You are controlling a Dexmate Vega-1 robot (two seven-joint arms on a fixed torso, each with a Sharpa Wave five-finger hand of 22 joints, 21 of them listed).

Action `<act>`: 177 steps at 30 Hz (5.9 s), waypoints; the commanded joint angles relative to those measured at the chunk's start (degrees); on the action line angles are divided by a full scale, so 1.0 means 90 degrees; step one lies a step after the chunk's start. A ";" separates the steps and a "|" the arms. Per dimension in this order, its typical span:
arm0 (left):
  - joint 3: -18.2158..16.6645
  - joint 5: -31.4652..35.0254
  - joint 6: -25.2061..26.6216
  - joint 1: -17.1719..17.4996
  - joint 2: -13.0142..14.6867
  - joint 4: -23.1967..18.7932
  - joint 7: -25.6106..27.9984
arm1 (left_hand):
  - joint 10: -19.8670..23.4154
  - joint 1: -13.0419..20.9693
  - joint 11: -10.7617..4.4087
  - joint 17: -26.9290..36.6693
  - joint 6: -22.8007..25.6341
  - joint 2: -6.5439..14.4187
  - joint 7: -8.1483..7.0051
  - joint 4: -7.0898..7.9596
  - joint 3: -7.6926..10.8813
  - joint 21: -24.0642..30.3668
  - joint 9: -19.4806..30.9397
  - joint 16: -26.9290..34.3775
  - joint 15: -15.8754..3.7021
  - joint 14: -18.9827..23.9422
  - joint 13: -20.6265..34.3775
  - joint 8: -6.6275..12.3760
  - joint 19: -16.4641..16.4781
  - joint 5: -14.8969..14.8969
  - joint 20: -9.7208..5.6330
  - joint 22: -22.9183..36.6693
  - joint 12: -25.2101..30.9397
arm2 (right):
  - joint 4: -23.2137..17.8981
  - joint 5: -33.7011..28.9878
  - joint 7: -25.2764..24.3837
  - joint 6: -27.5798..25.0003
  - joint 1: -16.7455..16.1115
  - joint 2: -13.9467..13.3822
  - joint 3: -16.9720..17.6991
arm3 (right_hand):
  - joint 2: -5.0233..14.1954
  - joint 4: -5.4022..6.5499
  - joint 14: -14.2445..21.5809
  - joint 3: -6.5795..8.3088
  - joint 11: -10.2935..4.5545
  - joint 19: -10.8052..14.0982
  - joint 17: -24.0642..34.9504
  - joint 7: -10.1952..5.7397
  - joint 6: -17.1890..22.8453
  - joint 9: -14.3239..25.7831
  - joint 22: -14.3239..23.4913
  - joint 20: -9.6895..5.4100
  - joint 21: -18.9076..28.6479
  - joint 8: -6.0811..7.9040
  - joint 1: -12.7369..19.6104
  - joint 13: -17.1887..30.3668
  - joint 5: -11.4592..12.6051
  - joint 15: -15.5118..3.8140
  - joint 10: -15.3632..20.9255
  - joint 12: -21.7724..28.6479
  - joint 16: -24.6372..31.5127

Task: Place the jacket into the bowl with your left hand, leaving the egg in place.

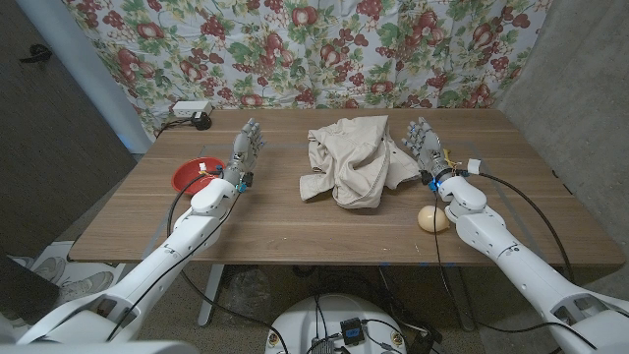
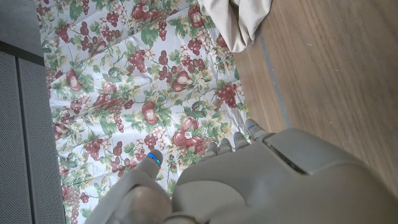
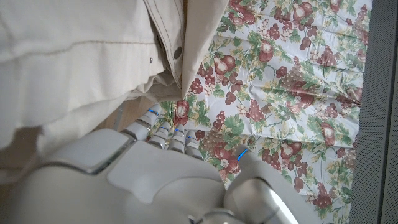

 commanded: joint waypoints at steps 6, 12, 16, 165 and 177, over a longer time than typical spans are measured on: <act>-0.0270 0.0336 -0.0019 0.0063 -0.0274 -0.0030 -0.0026 | -0.0683 0.0036 -0.0035 0.0010 -0.0584 0.0710 -0.0193 -0.0056 0.0032 0.0096 0.0021 0.0087 0.0171 -0.0611 0.0014 0.0108 0.0049 0.0016 0.0380 0.0022 0.0107 | -0.0056 -0.0865 0.0599 -0.0407 -0.0204 0.0828 0.1078 | 0.0522 0.0006 -0.0048 0.0063 -0.0048 0.0043 0.0010 -0.0053 -0.0014 0.0008 0.0025 -0.0561 0.0039 0.0039 -0.0029 0.0022 0.0028 -0.0272 -0.0008 0.0043 0.0036; -0.0319 0.0457 -0.0122 0.0020 -0.0363 0.0061 -0.0021 | -0.0575 0.0064 0.0007 0.0007 -0.0450 0.0656 -0.0293 -0.0092 0.0025 0.0099 0.0022 0.0086 0.0223 -0.0528 0.0015 0.0117 0.0110 -0.0008 0.0669 0.0019 0.0129 | -0.0056 -0.1051 0.0761 -0.0491 -0.0226 0.1015 0.1301 | 0.0516 0.0003 -0.0045 0.0071 -0.0047 0.0047 0.0009 -0.0047 -0.0013 0.0008 0.0025 -0.0565 0.0041 0.0040 -0.0033 0.0022 0.0029 -0.0266 -0.0002 0.0045 0.0036; -0.0352 0.0520 -0.0141 0.0011 -0.0407 0.0049 0.0039 | -0.0473 0.0097 0.0114 0.0008 -0.0302 0.0582 -0.0343 -0.0138 0.0011 0.0104 0.0024 0.0114 0.0461 -0.0349 0.0020 0.0124 0.0192 -0.0048 0.0863 0.0018 0.0142 | -0.0024 -0.1164 0.0851 -0.0496 -0.0219 0.1107 0.1407 | 0.0513 0.0000 -0.0043 0.0077 -0.0049 0.0049 0.0008 -0.0047 0.0000 0.0008 0.0025 -0.0560 0.0042 0.0045 -0.0033 0.0022 0.0030 -0.0266 -0.0001 0.0046 0.0036; 0.1461 0.5345 0.1216 -0.2764 0.0489 -0.2159 -0.0788 | 0.0080 0.0675 0.0337 -0.0008 0.0473 0.0347 -0.0396 -0.0753 0.0250 -0.0122 0.0035 0.0002 0.0559 -0.0013 0.0039 0.0076 0.0328 -0.0379 0.0912 0.0019 0.0110 | -0.0507 -0.1165 0.1825 -0.0038 -0.0719 0.1383 0.2210 | 0.0454 -0.0056 -0.0010 0.0313 -0.0041 0.0064 -0.0005 -0.0050 0.0029 0.0009 0.0024 -0.0533 0.0043 0.0048 -0.0008 0.0018 0.0016 -0.0221 0.0048 0.0047 0.0027; 0.1716 0.6120 0.1144 -0.2998 0.0507 -0.2199 -0.0836 | 0.0099 0.0673 0.0284 -0.0010 0.0505 0.0335 -0.0405 -0.0759 0.0249 -0.0142 0.0036 -0.0003 0.0539 -0.0023 0.0040 0.0076 0.0315 -0.0381 0.0932 0.0019 0.0111 | -0.0557 -0.1134 0.1872 0.0035 -0.0755 0.1395 0.2231 | 0.0452 -0.0059 -0.0007 0.0327 -0.0053 0.0067 -0.0007 -0.0053 0.0038 0.0009 0.0024 -0.0534 0.0043 0.0050 -0.0006 0.0018 0.0013 -0.0227 0.0059 0.0049 0.0026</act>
